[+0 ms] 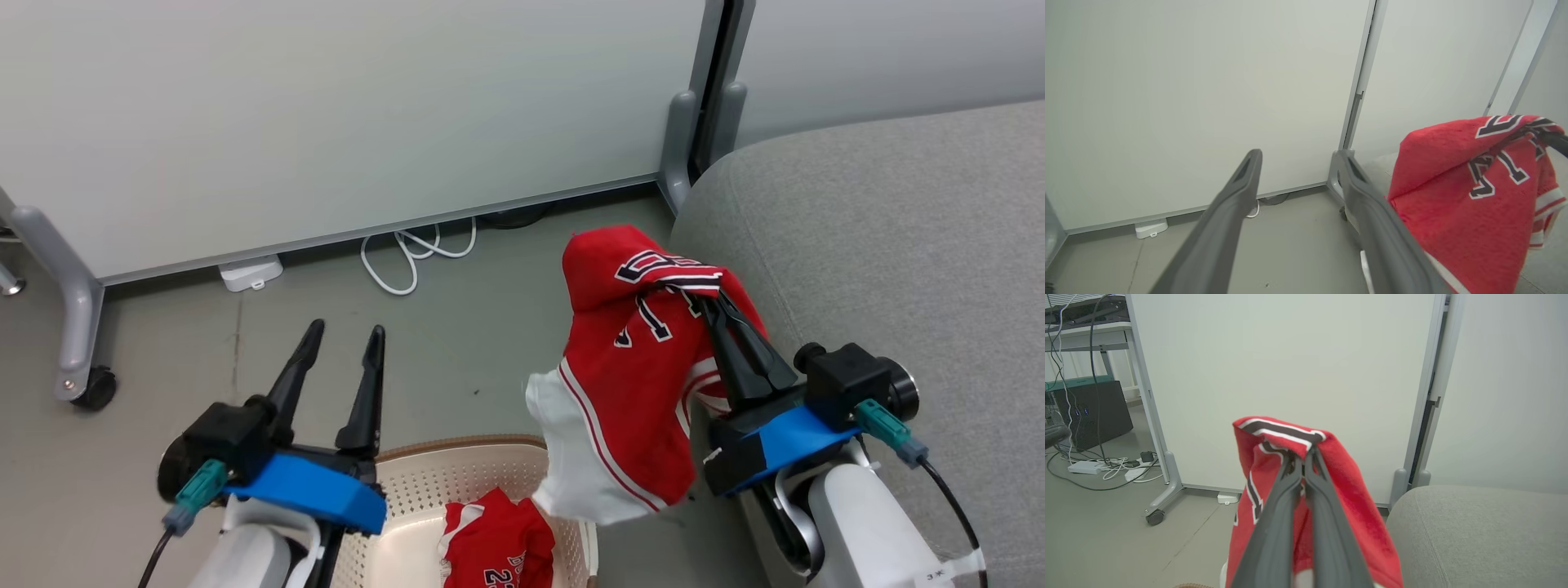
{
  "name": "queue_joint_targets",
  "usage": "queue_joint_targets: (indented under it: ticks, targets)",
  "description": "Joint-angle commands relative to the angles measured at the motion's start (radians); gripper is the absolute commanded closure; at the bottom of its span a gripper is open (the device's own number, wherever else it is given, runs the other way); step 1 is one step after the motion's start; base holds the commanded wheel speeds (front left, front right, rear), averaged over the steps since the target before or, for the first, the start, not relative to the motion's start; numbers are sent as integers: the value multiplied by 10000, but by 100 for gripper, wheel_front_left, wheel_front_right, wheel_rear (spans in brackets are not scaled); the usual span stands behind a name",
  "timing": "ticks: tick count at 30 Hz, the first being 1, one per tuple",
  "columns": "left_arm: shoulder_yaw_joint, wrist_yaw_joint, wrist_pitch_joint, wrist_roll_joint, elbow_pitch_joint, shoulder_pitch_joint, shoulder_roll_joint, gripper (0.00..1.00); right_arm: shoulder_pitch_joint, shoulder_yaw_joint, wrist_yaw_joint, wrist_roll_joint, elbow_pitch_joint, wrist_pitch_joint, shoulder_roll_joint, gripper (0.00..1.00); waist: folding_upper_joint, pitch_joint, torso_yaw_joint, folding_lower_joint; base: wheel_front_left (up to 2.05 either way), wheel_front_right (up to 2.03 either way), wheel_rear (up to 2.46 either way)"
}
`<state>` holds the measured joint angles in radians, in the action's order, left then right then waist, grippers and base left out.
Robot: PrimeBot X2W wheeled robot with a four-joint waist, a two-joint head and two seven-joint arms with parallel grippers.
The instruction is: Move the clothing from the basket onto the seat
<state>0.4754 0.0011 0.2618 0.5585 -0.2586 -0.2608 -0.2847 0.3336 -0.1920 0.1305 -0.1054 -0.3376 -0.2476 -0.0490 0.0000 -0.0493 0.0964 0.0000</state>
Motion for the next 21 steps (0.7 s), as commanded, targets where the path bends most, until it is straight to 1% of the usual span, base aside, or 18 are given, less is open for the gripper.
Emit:
queue_joint_targets:
  ticks: [1,5,7,10,14,21]
  targets:
    - [-394,-85,46,-318,160,370,39,0,-151,65,5,24,92,42,-24,100,0,24,66,0,0,0,0]
    - [-1479,-192,46,-992,296,1159,247,0,-365,176,5,7,220,103,-24,100,0,71,224,0,0,0,0]
    - [-1993,-305,48,-1258,388,1454,376,0,-455,230,5,-3,286,151,-24,100,0,90,300,0,0,0,0]
    - [-2517,-546,47,-1609,392,1822,571,0,-566,299,5,10,402,182,-24,100,0,106,398,0,0,0,0]
    - [-2864,-809,47,-2010,381,2055,890,0,-636,392,5,26,533,229,-24,100,0,135,528,0,0,0,0]
    - [-2921,-1168,49,-2431,156,1984,1203,0,-592,324,5,-124,640,288,-24,100,0,52,948,0,0,0,0]
